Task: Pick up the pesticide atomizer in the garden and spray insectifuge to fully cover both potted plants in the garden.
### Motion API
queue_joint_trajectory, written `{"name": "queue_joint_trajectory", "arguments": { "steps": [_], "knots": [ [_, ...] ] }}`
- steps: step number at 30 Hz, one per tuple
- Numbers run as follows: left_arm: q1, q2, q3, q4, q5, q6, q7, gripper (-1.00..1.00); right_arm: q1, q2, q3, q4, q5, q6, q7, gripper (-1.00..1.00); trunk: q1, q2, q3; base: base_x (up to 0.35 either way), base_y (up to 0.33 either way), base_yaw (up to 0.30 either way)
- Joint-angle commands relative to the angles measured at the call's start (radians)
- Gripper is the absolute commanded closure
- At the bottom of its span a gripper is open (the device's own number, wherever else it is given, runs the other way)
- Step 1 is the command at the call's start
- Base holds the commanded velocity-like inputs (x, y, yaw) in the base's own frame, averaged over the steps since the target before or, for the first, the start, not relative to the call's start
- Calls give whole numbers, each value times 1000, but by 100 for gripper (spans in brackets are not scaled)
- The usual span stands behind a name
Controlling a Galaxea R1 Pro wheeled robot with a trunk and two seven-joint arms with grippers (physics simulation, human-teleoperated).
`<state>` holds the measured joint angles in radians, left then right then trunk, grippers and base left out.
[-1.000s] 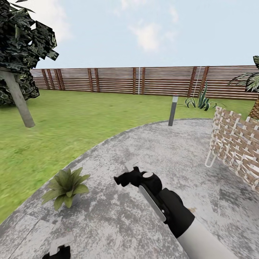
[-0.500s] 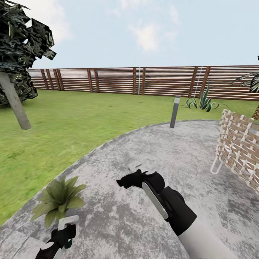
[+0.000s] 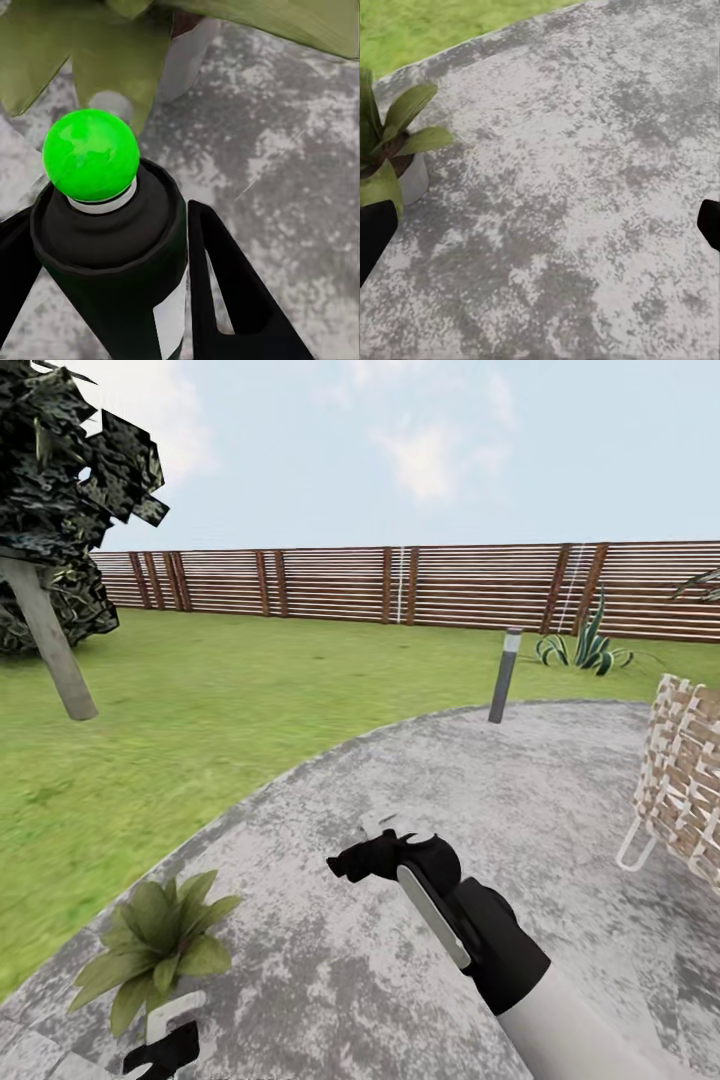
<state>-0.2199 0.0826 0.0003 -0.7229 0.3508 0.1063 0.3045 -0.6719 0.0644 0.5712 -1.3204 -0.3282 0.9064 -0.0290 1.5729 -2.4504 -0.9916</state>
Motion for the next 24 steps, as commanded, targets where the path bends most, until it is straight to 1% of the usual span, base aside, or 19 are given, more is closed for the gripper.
{"name": "queue_joint_trajectory", "arguments": {
  "steps": [1, 3, 4, 9, 12, 15, 16, 17, 18, 19, 20, 21, 22, 23, 24],
  "knots": [
    [0, -4, 0, -1, 17, -4, 37, 100, 0, 0, 0, -7, 0, 1, 0, -100, 0, 0, 0, 6, 0, 262],
    [0, -8, 0, 0, 31, -20, 70, 100, 0, -1, 1, -18, 0, 2, 0, -100, 0, 0, 0, 2, 0, 263],
    [0, -12, 0, 1, 33, -34, 74, 100, 0, -1, 1, -19, 0, 2, 0, -100, 0, 0, 0, 0, 0, 263],
    [0, -15, -3, 1, 31, -48, 56, 100, 0, -4, 0, -22, 0, 2, 0, -100, 0, 0, 0, 0, 0, 259],
    [0, -18, -5, -4, 26, -46, 53, 100, 0, -7, 0, -26, 0, -1, 0, -100, 0, 0, 0, 0, 0, 122],
    [0, -52, -6, -11, 23, -47, 57, 100, 0, -10, -2, -36, 1, -4, 0, -100, 0, 0, 0, 0, 0, 11],
    [0, -74, -6, -22, 22, -47, 65, 100, 0, -10, -2, -37, 1, -5, 0, -100, 0, 0, 0, 0, 0, 2],
    [0, -107, -7, -45, 20, -47, 81, 100, 0, -11, -2, -37, 1, -6, 0, -100, 0, 0, 0, 0, 0, 0],
    [0, -140, -13, -82, 19, -48, 125, 100, 0, -11, -2, -37, 1, -6, 0, -100, 0, 0, 0, 0, 0, 0],
    [1, -152, -29, -109, 20, -63, 181, 100, 0, -11, -2, -37, 1, -6, 0, -100, 0, 0, 0, 0, 0, 0],
    [1, -156, -51, -119, 20, -97, 221, 100, 0, -11, -2, -37, 1, -7, 0, -100, 0, 0, 0, 0, 0, 0],
    [1, -159, -92, -125, 21, -144, 277, 100, 0, -11, -2, -37, 1, -7, 0, -100, 0, 0, 0, 0, 0, 0],
    [1, -164, -143, -137, 26, -177, 364, 100, 0, -11, -2, -38, 1, -7, 0, -100, 0, 0, 0, 0, 0, 0],
    [0, -178, -156, -155, 28, -182, 396, 100, 0, -11, -2, -40, 1, -7, 0, -100, 0, 0, 0, 0, 0, 0],
    [0, -183, -160, -162, 30, -183, 404, 100, 0, -11, -2, -44, 1, -7, 0, -100, 0, 0, 0, 0, 0, 0]
  ]
}}
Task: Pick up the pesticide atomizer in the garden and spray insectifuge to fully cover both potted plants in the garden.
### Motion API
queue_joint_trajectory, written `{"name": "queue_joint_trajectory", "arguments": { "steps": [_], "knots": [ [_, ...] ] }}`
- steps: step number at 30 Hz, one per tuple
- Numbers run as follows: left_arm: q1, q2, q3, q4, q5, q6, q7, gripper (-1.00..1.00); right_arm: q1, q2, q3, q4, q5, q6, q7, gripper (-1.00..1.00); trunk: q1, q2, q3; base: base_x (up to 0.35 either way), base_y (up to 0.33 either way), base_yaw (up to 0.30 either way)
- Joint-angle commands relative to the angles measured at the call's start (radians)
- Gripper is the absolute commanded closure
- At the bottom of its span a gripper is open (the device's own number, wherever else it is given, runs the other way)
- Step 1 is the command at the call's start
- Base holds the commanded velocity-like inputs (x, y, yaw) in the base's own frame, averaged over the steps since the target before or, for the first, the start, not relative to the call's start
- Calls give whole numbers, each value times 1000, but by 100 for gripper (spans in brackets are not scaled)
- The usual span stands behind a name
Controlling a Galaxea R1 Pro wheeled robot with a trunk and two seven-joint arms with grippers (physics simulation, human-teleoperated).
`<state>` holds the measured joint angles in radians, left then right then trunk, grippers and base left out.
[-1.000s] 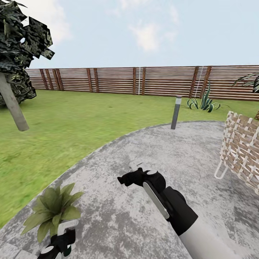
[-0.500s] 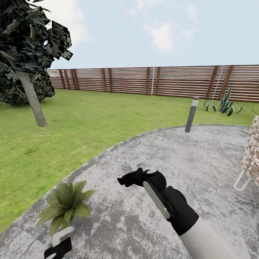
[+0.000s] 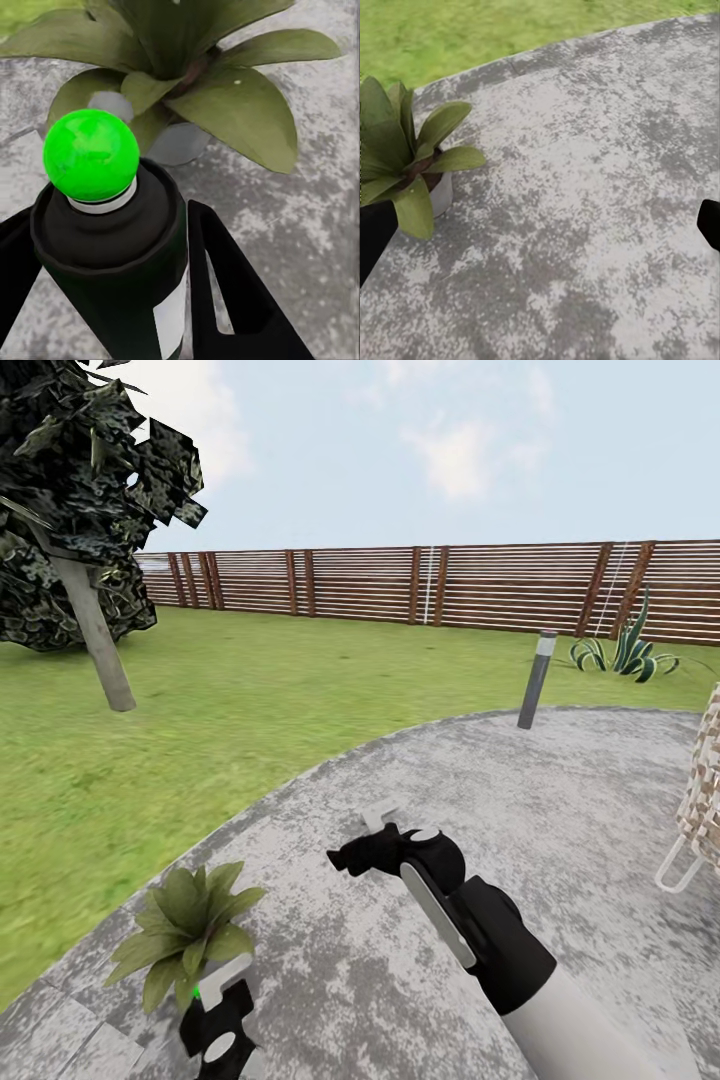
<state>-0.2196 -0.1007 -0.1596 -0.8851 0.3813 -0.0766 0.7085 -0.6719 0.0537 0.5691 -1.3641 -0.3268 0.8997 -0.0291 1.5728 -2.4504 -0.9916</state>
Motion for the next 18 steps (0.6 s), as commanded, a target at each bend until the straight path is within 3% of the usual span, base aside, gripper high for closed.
{"name": "queue_joint_trajectory", "arguments": {
  "steps": [1, 4, 7, 8, 9, 12, 13, 15, 18],
  "knots": [
    [-1, -3, -2, -2, 6, -2, -1, 100, 0, 0, 0, -4, 0, 0, 0, -100, 0, 0, 0, 0, 0, 0],
    [-30, -10, -3, -1, 45, -2, 1, 100, 0, 0, 1, -8, 0, 2, 0, -100, 0, 0, 0, 0, 0, 0],
    [-46, -25, -4, -13, 58, 4, 0, 100, 0, 0, 1, -8, 0, 2, 0, -100, 0, 0, 0, 0, 0, 0],
    [-57, -29, -4, -14, 90, 7, -2, 100, 0, -1, 0, -8, 0, 2, 0, -100, 0, 0, 0, 0, 0, 0],
    [-73, -30, -4, -16, 146, 17, 0, 100, 0, -1, 0, -10, 0, 3, 0, -100, 0, 0, 0, 0, 0, 0],
    [-156, -29, -3, -3, 373, 108, 22, 100, 0, 0, 3, -18, 1, 5, 0, -100, 0, 0, 0, 0, 0, 0],
    [-168, -25, -2, 5, 432, 119, 36, 100, 0, 0, 3, -19, 2, 5, 0, -100, 0, 0, 0, 0, 0, 0],
    [-179, -19, 2, 30, 491, 126, 52, 100, 0, -1, 1, -19, 4, 6, -1, -100, 0, 0, 0, 0, 0, 0],
    [-188, -5, 3, 52, 510, 127, 55, 100, 1, -1, 0, -19, 6, 7, -1, -100, 0, 0, 0, 0, 0, 0]
  ]
}}
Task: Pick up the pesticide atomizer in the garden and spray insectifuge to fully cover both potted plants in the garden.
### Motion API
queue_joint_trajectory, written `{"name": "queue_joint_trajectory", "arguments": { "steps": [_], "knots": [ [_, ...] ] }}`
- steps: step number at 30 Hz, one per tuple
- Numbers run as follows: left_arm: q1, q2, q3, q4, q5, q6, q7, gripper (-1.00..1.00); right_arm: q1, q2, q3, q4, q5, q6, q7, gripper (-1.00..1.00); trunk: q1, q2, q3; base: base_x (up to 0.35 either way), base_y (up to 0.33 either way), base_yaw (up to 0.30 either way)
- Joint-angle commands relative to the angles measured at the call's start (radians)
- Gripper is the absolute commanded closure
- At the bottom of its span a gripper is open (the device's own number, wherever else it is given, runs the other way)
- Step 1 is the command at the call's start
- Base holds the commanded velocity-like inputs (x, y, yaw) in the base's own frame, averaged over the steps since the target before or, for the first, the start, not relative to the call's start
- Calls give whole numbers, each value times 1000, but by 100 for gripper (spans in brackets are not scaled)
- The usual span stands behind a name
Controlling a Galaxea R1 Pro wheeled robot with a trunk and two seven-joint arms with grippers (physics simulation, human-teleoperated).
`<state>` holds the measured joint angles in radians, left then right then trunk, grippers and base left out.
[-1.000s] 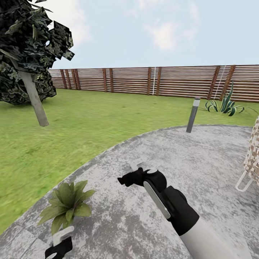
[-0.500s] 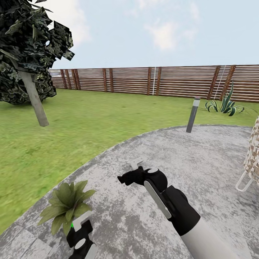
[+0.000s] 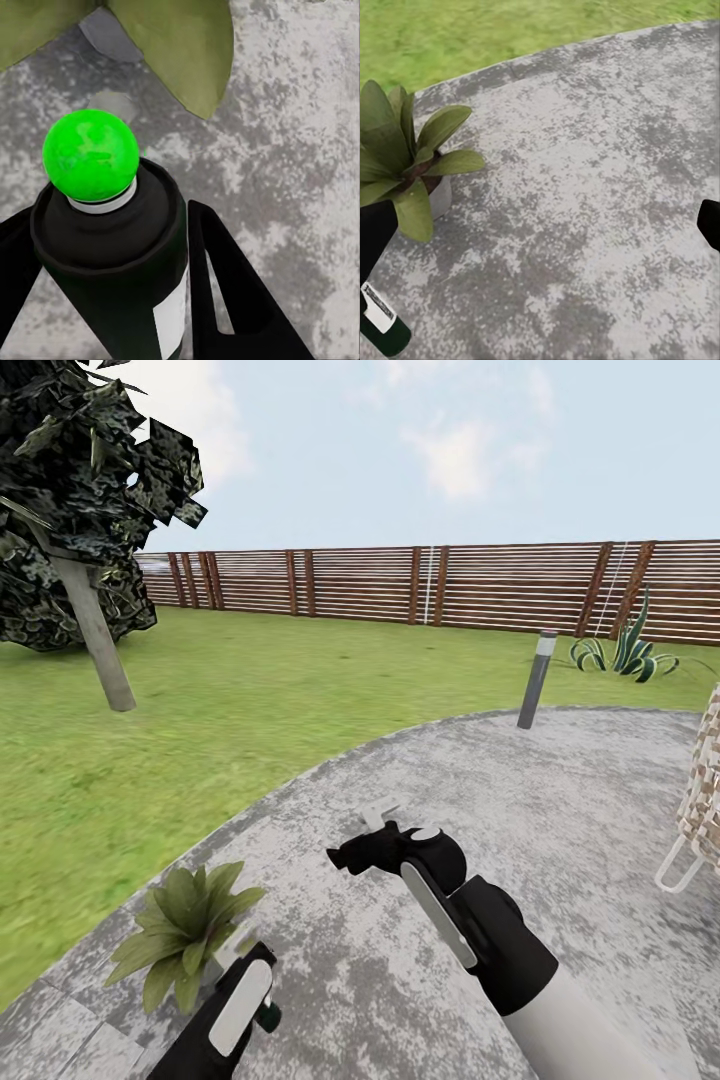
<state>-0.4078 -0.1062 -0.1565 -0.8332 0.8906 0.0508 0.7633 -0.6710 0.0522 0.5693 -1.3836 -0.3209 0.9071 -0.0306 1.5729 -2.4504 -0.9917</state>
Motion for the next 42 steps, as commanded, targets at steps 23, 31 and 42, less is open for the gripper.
{"name": "queue_joint_trajectory", "arguments": {
  "steps": [23, 31, 42],
  "knots": [
    [-55, 38, -116, -231, 7, -156, 305, 100, 3, -5, 3, -17, 2, 3, 0, -100, 0, 0, 0, 0, 0, 0],
    [-56, 79, -10, -164, 122, -5, 199, 100, 4, -5, 3, -18, 2, 3, 0, -100, 0, 0, 0, 0, 0, 0],
    [-57, 83, 139, -98, 139, -1, 149, 100, 4, -5, 3, -20, 2, 3, 0, -100, 0, 0, 0, 0, 0, 0]
  ]
}}
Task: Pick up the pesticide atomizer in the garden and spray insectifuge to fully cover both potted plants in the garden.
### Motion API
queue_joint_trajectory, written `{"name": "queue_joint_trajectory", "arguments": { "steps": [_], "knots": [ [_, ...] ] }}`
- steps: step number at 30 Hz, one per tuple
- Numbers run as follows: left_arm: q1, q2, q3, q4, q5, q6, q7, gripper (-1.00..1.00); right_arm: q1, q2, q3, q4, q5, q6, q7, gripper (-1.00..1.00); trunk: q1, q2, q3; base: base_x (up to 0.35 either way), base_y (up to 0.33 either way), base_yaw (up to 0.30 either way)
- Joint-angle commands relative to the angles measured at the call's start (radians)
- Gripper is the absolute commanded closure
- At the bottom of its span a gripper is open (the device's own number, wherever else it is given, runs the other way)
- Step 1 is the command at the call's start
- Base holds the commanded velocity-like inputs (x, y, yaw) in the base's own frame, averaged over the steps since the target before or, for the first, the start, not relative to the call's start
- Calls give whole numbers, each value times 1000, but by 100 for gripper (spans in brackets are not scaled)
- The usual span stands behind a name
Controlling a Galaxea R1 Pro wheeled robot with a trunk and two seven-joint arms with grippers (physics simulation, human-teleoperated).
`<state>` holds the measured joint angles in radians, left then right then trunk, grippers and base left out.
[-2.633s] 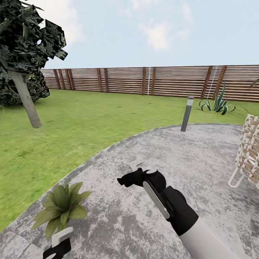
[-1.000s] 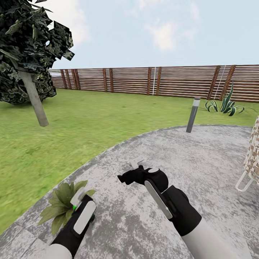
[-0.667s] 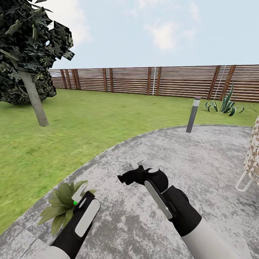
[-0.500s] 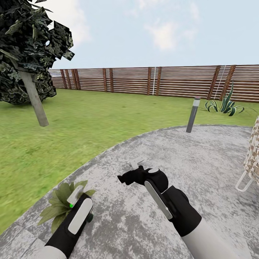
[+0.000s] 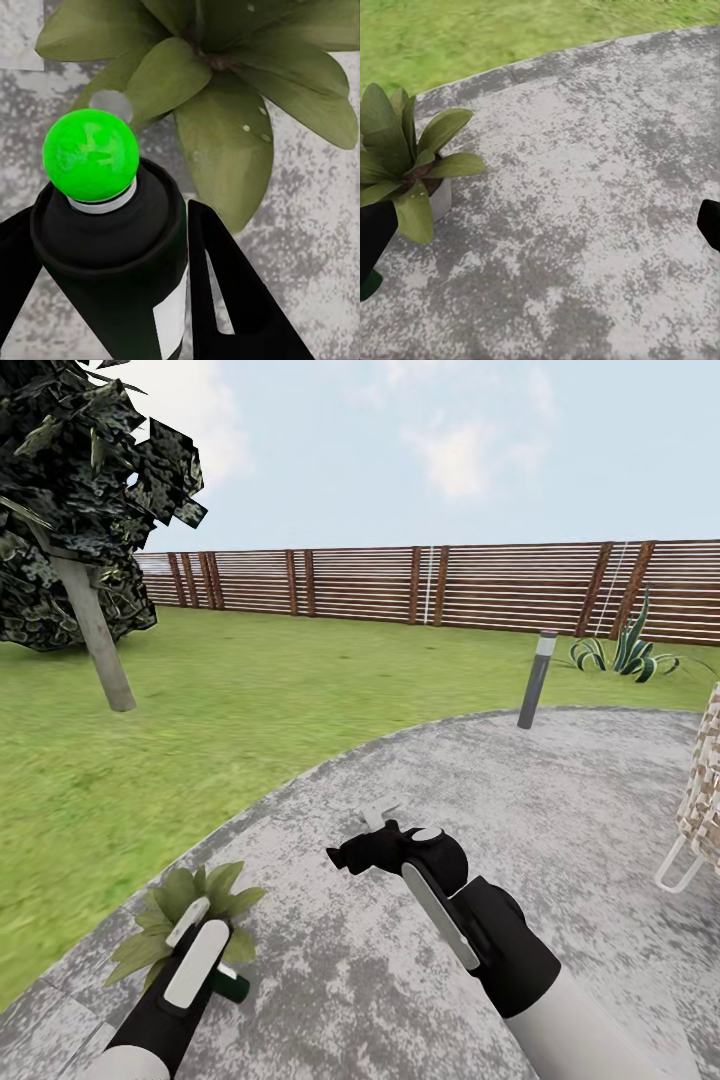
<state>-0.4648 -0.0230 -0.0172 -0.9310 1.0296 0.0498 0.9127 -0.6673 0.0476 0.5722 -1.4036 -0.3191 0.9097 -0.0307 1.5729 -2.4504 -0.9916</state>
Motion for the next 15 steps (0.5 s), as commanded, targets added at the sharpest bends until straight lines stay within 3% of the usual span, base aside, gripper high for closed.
{"name": "queue_joint_trajectory", "arguments": {
  "steps": [1, 9, 15],
  "knots": [
    [0, 0, 1, 5, 0, 0, 0, 100, 0, 0, 0, 0, 0, 0, 0, -100, 0, 0, 0, 0, 0, 0],
    [-11, -3, 3, 116, -5, 7, -28, 100, 0, 0, 0, 0, 0, 0, 0, -100, 0, 0, 0, 0, 0, 0],
    [-17, -5, -1, 127, -15, 69, -29, 100, 0, 0, 0, 0, 0, 0, 0, -100, 0, 0, 0, 0, 0, 0]
  ]
}}
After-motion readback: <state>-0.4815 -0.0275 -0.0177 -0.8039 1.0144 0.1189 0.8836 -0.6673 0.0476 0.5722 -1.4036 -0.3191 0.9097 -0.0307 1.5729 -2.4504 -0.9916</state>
